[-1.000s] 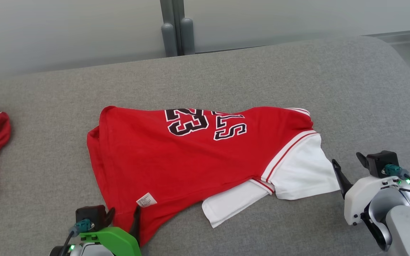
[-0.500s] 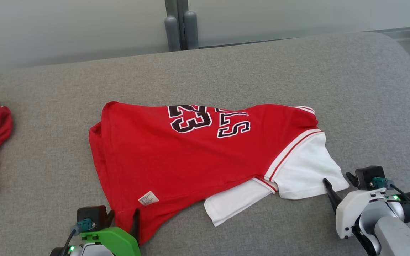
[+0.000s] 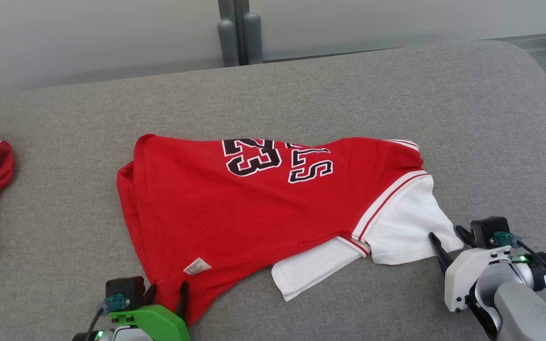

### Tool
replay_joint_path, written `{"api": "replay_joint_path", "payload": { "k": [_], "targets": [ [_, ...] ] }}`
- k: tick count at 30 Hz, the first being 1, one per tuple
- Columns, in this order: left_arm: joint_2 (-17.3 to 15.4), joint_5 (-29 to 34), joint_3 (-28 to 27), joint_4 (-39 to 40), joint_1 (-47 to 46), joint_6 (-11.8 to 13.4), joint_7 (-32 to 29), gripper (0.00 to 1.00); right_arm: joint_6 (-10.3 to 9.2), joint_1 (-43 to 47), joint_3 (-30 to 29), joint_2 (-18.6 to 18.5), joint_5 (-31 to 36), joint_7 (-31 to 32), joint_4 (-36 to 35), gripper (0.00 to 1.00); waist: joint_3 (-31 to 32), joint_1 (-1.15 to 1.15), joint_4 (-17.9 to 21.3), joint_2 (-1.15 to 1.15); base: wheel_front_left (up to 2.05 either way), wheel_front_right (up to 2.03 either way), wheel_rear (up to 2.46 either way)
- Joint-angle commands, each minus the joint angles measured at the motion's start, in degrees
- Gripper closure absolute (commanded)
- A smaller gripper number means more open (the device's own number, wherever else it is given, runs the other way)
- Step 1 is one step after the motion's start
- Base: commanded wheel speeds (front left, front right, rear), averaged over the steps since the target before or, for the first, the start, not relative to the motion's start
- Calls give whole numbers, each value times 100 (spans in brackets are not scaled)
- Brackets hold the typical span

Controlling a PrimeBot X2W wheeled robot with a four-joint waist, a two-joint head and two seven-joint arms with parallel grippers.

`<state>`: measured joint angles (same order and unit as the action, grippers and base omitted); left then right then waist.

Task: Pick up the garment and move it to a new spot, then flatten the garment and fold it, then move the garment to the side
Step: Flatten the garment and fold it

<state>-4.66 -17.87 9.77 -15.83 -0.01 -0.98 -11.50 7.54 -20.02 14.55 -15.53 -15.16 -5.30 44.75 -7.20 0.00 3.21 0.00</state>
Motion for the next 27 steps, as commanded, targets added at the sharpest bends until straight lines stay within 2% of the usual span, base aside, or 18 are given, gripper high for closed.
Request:
{"api": "replay_joint_path", "payload": {
  "k": [1,2,3,4,6,12,15,17,19,21,22,23,24,27],
  "targets": [
    [-7,-17,27,-34,-65,-14,37,13,-10,-32,53,8,-61,-21,118,21,2,0,0,0,0,0,0],
    [-8,-16,33,-39,-70,-14,49,17,-10,-48,74,13,-65,-51,153,25,6,0,1,0,0,0,0],
    [-9,-19,42,-45,-75,-14,54,36,-10,-67,95,13,-85,-63,183,40,8,0,1,0,0,0,0],
    [-11,-20,52,-43,-84,-20,69,51,-10,-84,116,8,-98,-80,209,51,7,0,2,0,0,0,0],
    [-18,-26,65,-46,-97,-25,97,57,-10,-110,158,1,-132,-113,267,58,10,0,1,0,0,0,0],
    [-44,-34,85,-53,-119,-3,155,55,-10,-188,241,-20,-212,-208,423,64,20,0,0,0,0,0,0],
    [-51,-31,102,-45,-116,4,190,55,-10,-217,272,-22,-239,-261,492,70,34,0,-1,0,0,0,0],
    [-56,-34,111,-28,-119,15,205,55,-10,-232,288,-19,-265,-307,526,78,46,0,0,0,0,0,0],
    [-61,-38,119,0,-113,28,220,53,-10,-245,309,-17,-291,-332,562,81,62,0,1,0,0,0,0],
    [-62,-46,127,22,-109,32,223,53,-10,-267,328,-17,-310,-364,594,90,64,0,-2,0,0,0,0],
    [-66,-50,133,35,-107,36,223,53,-10,-278,338,-19,-324,-372,607,95,64,0,-5,0,0,0,0],
    [-66,-50,133,35,-107,36,223,53,-10,-278,338,-19,-324,-372,607,95,64,0,-5,0,0,0,0],
    [-67,-59,137,43,-104,38,222,54,-10,-286,349,-20,-347,-388,625,100,65,0,-6,0,0,0,0],
    [-74,-79,155,37,-86,36,206,61,-10,-311,394,-15,-390,-405,664,100,63,0,-6,0,0,0,0]
  ]
}}
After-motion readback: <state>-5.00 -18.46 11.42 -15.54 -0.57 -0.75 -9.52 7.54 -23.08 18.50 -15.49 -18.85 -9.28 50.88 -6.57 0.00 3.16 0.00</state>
